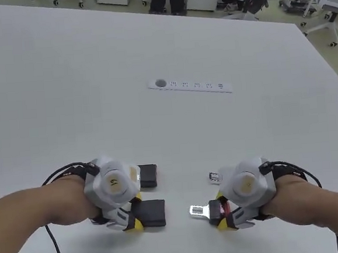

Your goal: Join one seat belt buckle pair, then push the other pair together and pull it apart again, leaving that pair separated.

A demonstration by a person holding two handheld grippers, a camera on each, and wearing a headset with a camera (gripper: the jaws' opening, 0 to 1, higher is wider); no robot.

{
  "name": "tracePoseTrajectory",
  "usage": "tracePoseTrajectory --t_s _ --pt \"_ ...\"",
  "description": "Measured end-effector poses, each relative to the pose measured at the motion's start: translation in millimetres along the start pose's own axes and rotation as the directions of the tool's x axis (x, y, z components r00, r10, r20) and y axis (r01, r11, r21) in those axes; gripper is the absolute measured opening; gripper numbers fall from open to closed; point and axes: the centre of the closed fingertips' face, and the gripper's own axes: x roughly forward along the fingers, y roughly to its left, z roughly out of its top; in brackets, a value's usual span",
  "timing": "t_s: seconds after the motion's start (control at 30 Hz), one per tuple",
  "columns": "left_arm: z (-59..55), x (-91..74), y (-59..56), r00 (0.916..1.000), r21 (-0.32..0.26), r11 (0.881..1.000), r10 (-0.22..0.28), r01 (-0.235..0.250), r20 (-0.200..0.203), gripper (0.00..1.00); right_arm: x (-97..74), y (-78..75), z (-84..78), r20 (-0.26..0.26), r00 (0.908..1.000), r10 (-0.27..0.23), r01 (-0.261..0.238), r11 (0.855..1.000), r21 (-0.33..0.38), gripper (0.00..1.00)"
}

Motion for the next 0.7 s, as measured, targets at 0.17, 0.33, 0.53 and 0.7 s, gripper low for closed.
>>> tracePoseTrajectory --t_s 0.17,0.33,0.53,0.7 --pt "1.0 -0.9 -0.5 1.0000 0.005 1.000 -0.003 0.003 -0.006 0.34 6.3 2.3 13.5 0.030 0.9994 0.018 -0.018 1.000 -0.001 0.32" --pt "-0.2 -0.4 0.3 1.0000 0.008 1.000 -0.007 0.007 -0.006 0.34 12.2 4.1 26.6 0.045 0.9986 0.028 -0.028 1.000 0.003 0.32" --pt "-0.9 0.0 1.3 0.9998 0.016 1.000 -0.012 0.012 -0.015 0.34 18.8 2.3 36.2 0.054 0.9979 0.035 -0.034 0.999 -0.012 0.32" --pt "-1.4 0.3 1.3 0.9998 0.017 1.000 -0.013 0.013 -0.017 0.34 21.1 4.8 42.9 0.054 0.9978 0.039 -0.038 0.999 -0.018 0.32"
